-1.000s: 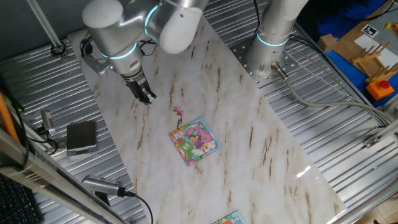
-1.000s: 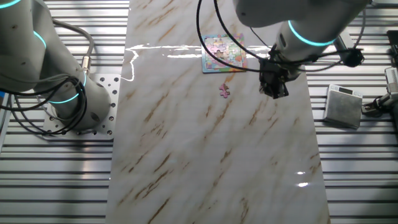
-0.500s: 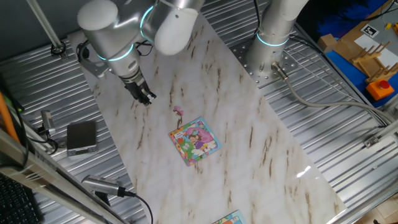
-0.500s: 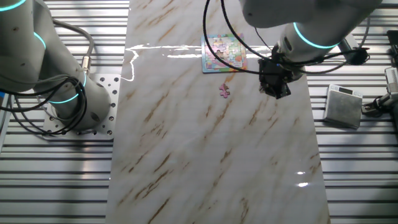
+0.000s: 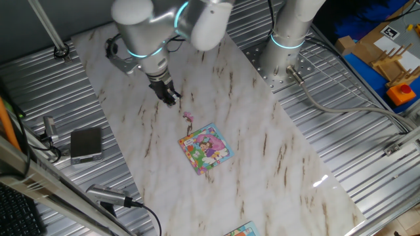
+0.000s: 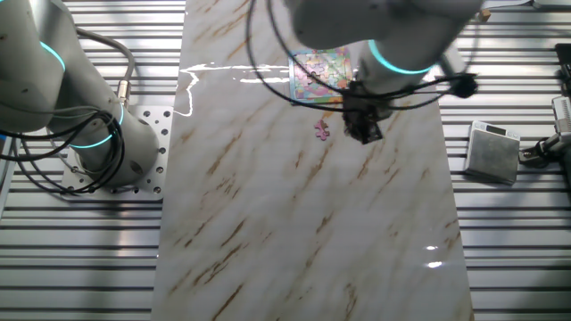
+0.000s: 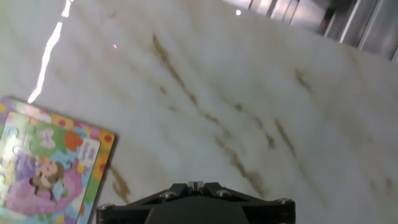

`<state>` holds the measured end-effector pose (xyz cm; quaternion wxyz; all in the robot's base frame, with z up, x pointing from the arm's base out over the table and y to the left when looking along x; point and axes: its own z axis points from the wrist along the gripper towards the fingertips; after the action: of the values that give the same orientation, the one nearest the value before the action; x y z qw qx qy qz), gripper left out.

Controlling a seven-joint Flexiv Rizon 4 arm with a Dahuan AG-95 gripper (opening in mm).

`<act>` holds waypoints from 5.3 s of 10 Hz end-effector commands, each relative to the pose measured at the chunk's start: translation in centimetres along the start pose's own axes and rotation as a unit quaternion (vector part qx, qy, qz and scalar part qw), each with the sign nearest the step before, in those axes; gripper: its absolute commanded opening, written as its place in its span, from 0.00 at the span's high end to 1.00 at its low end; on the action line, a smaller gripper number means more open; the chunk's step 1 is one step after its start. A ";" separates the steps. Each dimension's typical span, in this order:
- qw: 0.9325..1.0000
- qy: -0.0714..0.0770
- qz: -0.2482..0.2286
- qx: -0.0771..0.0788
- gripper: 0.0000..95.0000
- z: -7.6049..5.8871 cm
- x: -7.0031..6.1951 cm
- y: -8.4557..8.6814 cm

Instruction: Assemble one piece of a puzzle

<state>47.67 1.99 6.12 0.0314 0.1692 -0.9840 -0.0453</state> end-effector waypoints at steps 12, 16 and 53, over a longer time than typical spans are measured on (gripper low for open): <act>1.000 -0.010 -0.018 0.004 1.00 2.0 2.7 3.7; 0.995 -0.005 -0.097 0.004 1.00 2.0 2.7 3.7; 0.790 0.001 -0.612 0.050 0.40 4.9 0.3 4.7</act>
<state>45.47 6.80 1.77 -0.0106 0.7372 -0.6756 -0.0061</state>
